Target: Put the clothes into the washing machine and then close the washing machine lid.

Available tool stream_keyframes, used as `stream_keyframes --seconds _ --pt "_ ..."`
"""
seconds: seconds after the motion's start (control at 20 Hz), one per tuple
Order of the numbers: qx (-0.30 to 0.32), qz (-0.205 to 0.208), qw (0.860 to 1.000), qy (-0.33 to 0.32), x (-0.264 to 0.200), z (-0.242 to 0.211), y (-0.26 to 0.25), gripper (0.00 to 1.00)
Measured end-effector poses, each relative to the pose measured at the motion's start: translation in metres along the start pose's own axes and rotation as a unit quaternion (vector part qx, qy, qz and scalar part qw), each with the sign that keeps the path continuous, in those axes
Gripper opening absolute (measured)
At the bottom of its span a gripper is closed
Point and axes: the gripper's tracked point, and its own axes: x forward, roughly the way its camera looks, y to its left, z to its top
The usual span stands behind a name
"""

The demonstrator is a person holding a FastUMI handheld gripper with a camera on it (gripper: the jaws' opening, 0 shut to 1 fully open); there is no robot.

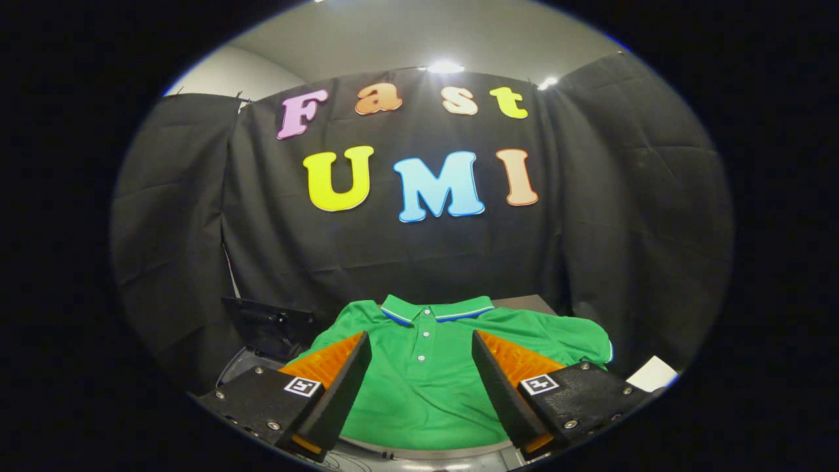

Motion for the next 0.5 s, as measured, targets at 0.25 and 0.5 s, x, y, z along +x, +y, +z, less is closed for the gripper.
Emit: stream_keyframes --seconds 0.25,0.5 --pt "-0.001 0.002 0.999 0.049 0.045 -0.010 -0.001 0.95" --pt "-0.005 0.017 0.994 0.104 0.083 -0.024 0.005 0.95"
